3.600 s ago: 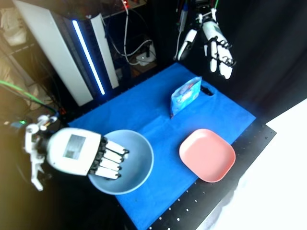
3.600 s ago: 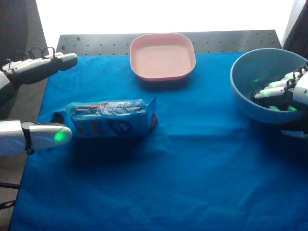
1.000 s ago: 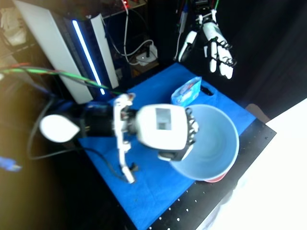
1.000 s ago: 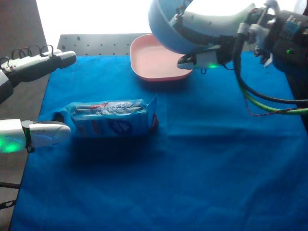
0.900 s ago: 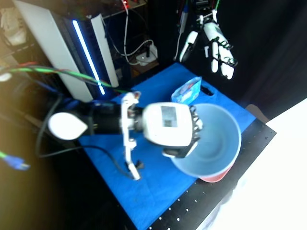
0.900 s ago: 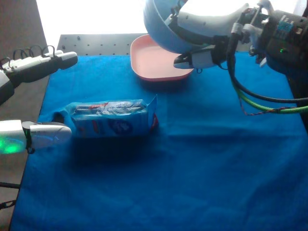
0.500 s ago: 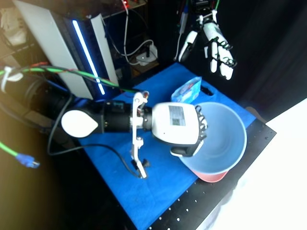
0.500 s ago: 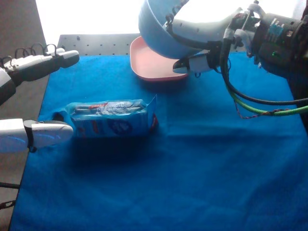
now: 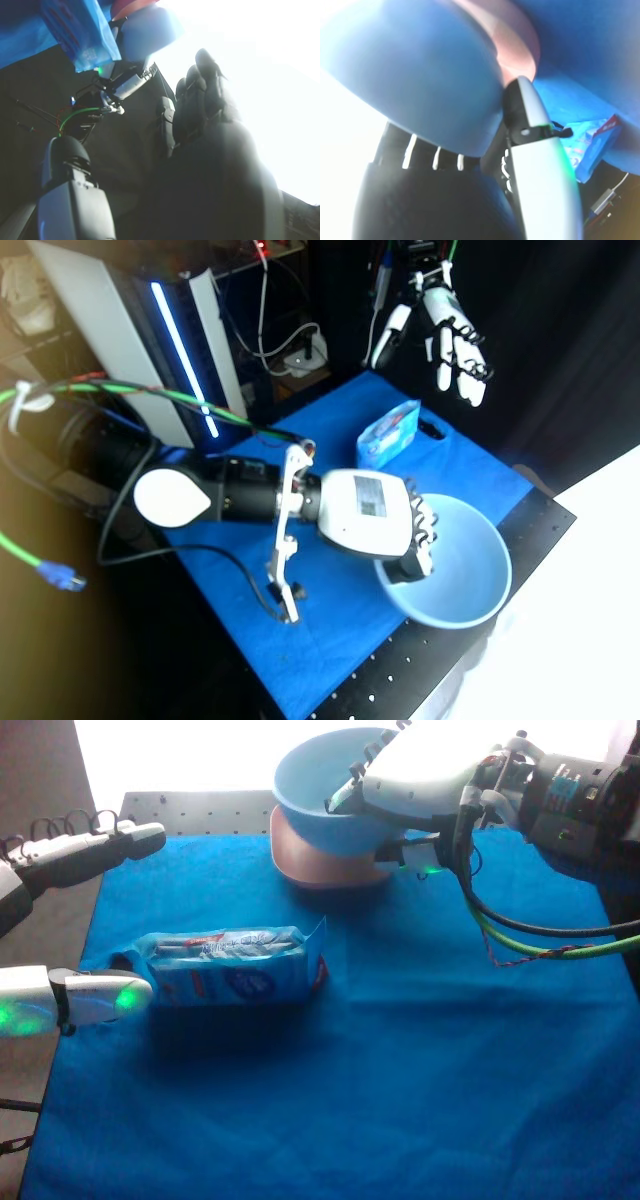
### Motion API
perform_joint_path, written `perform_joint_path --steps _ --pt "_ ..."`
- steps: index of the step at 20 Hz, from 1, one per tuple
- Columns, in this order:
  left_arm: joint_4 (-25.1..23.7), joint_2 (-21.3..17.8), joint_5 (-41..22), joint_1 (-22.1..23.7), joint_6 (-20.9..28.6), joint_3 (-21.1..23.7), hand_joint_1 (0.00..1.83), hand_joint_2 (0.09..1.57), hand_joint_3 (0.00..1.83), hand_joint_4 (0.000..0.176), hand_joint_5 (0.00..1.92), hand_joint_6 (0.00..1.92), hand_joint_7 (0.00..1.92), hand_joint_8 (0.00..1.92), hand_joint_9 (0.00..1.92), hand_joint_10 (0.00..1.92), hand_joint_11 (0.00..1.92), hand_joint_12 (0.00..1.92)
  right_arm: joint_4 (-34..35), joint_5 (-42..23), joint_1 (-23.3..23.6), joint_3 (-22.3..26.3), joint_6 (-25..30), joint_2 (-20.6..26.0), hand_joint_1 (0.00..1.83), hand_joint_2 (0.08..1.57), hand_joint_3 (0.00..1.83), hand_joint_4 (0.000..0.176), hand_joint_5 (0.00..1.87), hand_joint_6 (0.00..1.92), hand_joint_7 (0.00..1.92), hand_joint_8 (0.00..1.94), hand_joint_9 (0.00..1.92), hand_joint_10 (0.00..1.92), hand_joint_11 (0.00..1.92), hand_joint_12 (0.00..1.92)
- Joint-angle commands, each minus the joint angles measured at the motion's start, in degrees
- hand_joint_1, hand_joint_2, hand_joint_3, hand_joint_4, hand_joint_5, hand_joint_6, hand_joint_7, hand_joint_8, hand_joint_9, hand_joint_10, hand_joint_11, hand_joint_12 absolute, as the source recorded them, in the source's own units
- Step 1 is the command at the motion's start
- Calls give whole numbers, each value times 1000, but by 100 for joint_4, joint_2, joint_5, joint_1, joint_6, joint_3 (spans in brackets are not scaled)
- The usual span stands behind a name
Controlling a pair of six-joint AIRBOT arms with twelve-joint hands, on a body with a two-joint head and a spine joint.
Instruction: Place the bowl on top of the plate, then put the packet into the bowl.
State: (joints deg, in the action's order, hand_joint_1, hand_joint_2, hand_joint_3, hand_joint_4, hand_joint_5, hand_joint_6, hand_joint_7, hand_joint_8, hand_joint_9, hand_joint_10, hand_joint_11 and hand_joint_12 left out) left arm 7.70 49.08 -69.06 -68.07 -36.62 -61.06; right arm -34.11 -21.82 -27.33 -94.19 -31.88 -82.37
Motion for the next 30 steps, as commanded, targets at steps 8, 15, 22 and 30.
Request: perform_joint_path --steps 8,15,22,30 --pt "87 25 -724 69 46 -30 641 937 0 137 224 2 141 2 136 3 0 499 92 -553 103 7 -28 -19 1151 1329 0 0 572 1534 630 1580 749 1460 743 1629" --pt "87 26 -724 69 52 -36 639 939 0 118 219 0 133 0 139 0 0 541 95 -555 103 112 -28 -14 629 1417 9 0 433 3 614 7 700 70 430 965" --pt "87 28 -727 69 63 -34 657 936 0 128 223 0 134 1 143 2 0 531 94 -553 56 118 -28 25 55 1393 1 56 130 4 119 3 53 3 0 2" --pt "91 38 -732 69 65 -29 647 935 2 122 221 0 137 0 141 2 0 514 97 -448 -44 86 -27 201 4 1428 0 43 166 9 168 9 121 14 79 43"
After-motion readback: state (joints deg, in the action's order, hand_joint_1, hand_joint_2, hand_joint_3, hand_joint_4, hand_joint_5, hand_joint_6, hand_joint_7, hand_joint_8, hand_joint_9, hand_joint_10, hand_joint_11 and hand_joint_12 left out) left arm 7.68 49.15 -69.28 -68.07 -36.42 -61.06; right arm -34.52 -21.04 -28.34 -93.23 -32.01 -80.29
